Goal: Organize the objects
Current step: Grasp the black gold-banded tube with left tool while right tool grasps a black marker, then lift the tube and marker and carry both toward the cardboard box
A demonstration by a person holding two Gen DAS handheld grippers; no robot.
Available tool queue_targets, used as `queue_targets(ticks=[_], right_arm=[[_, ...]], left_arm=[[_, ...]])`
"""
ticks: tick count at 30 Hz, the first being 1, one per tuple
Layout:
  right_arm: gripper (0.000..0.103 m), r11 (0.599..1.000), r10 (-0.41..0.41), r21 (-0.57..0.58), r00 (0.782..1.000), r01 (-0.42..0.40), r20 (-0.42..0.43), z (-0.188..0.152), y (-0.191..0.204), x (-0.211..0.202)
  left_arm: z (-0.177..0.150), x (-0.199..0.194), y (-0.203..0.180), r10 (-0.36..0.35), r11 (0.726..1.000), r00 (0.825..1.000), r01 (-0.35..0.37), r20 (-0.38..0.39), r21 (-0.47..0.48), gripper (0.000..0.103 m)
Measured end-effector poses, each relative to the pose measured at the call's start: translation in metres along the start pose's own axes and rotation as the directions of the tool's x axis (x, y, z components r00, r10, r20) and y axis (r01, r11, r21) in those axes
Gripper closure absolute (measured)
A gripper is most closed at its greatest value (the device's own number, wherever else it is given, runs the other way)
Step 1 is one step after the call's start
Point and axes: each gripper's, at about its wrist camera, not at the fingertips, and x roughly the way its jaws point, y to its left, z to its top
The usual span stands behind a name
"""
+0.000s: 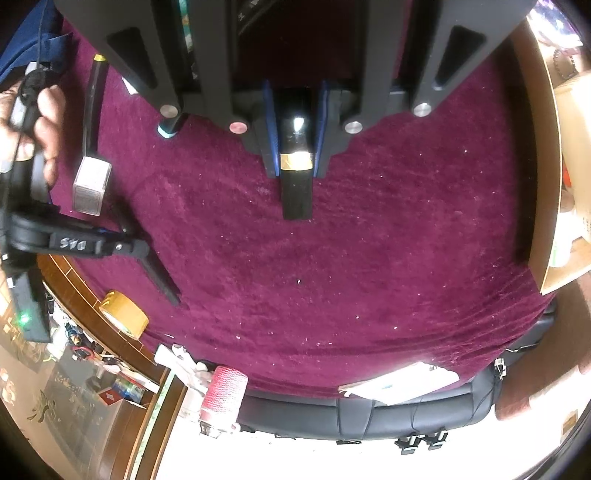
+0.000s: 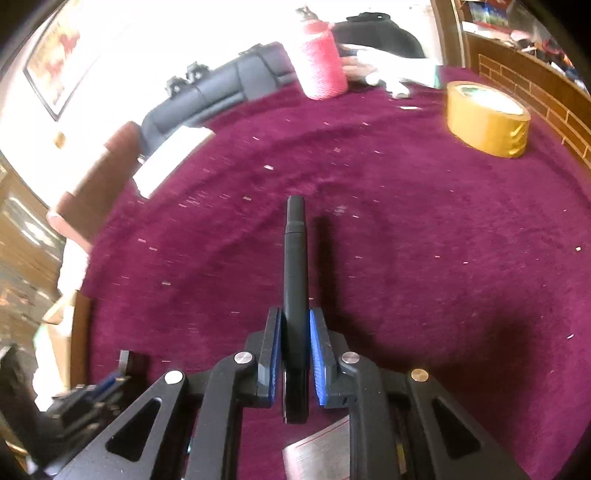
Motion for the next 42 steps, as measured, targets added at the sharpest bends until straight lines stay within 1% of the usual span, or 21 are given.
queue_targets(ticks=[4,8,17,24,29,32,40,42], right_arm=[[0.087,0.998,0.07,-0.009,0.998,-0.07,-0.005,-0.006,0.016,-0.004],[0.086,0.993,0.118,-0.024,0.992,-0.118,-0.036,-0.015,0.031,0.001],[0.086,0.982,0.173,-0.073,0.983,-0.177,-0.056,-0.027,0.053,0.003],[0.086,0.976,0.193,-0.102,0.981,-0.194,-0.027,-0.029,0.061,-0.004],[0.086,0.97,0.215,-0.118,0.977,-0.215,-0.011,-0.029,0.066,-0.011],[0.086,0.966,0.225,-0.132,0.974,-0.223,-0.002,-0.031,0.072,-0.017],[0.086,0.96,0.251,-0.125,0.968,-0.25,-0.009,-0.052,0.081,-0.033],[0.086,0.96,0.257,-0.113,0.966,-0.258,-0.019,-0.057,0.081,-0.035]], left_arm=[[-0.001,-0.001,0.0,-0.004,1.0,1.0,0.004,0.006,-0.003,0.086],[-0.001,-0.003,0.0,-0.012,1.0,1.0,0.012,0.012,-0.005,0.086],[0.0,-0.005,0.0,-0.017,1.0,1.0,0.017,0.024,-0.007,0.086],[0.002,-0.011,0.001,-0.034,0.999,0.999,0.034,0.043,-0.015,0.086],[0.002,-0.015,-0.001,-0.071,0.997,0.996,0.073,0.052,-0.022,0.086],[0.004,-0.018,0.003,-0.099,0.994,0.993,0.102,0.062,-0.049,0.086],[-0.001,-0.04,0.005,-0.182,0.976,0.978,0.192,0.101,-0.101,0.086],[-0.005,-0.049,0.006,-0.189,0.974,0.975,0.202,0.116,-0.108,0.086]])
